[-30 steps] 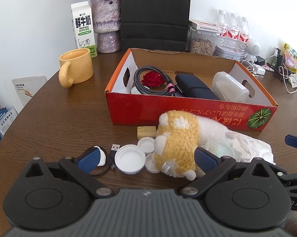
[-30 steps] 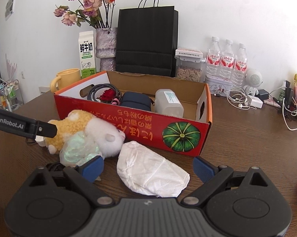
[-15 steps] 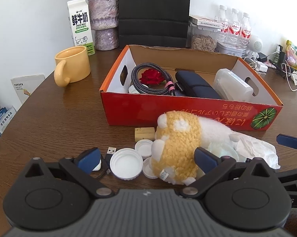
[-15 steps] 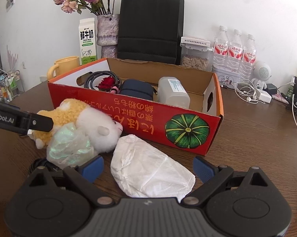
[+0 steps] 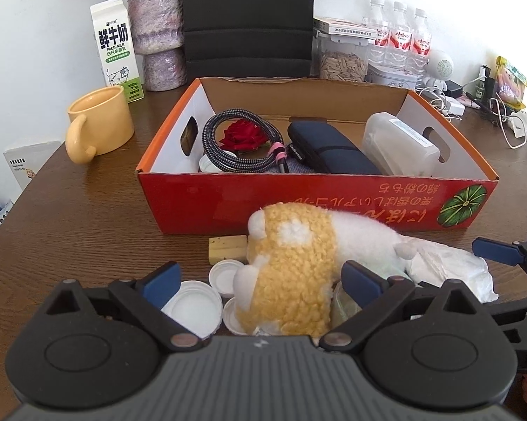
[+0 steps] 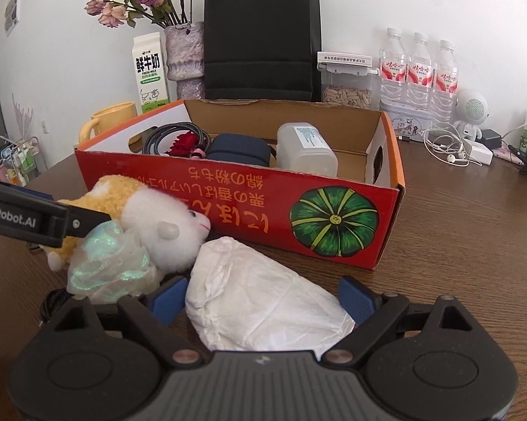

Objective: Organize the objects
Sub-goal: 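Grasp the plush sheep with the left gripper while the right grasps the white tissue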

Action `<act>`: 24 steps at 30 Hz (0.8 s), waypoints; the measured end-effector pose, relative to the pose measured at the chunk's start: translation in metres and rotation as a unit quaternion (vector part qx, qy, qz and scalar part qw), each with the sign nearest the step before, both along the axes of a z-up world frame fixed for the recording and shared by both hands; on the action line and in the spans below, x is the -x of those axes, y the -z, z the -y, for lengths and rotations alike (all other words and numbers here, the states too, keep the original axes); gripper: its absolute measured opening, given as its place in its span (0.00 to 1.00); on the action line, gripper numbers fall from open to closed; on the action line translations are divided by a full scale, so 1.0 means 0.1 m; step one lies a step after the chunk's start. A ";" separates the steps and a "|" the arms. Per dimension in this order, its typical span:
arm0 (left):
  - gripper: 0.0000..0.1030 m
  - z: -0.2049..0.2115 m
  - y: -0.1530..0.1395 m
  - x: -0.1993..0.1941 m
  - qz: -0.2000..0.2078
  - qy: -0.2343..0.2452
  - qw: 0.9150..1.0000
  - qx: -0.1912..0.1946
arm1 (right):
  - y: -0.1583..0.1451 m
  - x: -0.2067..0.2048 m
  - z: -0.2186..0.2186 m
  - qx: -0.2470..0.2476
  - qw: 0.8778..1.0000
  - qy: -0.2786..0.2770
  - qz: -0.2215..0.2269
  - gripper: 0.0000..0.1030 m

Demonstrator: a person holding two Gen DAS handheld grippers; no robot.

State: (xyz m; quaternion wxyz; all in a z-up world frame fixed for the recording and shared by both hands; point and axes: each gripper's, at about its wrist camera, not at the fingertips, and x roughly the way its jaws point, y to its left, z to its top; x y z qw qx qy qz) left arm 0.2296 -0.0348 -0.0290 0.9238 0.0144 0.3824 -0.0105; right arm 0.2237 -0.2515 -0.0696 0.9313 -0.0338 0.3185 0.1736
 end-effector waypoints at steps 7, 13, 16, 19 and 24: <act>0.85 0.03 0.04 -0.02 -0.008 0.009 1.000 0.003 | 0.00 0.05 -0.06 0.013 1.000 -0.019 0.006 0.70; 0.85 0.02 0.04 -0.02 -0.012 0.005 1.000 0.001 | -0.03 -0.03 0.02 0.002 1.000 -0.014 0.001 0.86; 0.87 0.02 0.04 -0.01 -0.011 0.005 1.000 0.000 | -0.03 -0.14 0.07 0.003 1.000 -0.016 -0.007 0.86; 0.87 0.02 0.05 -0.01 -0.013 0.005 1.000 0.001 | 0.02 -0.26 0.10 -0.006 0.999 -0.027 -0.029 0.92; 0.86 0.02 0.06 -0.01 -0.013 0.006 1.000 0.002 | 0.06 -0.20 0.01 0.022 0.999 -0.037 -0.016 0.92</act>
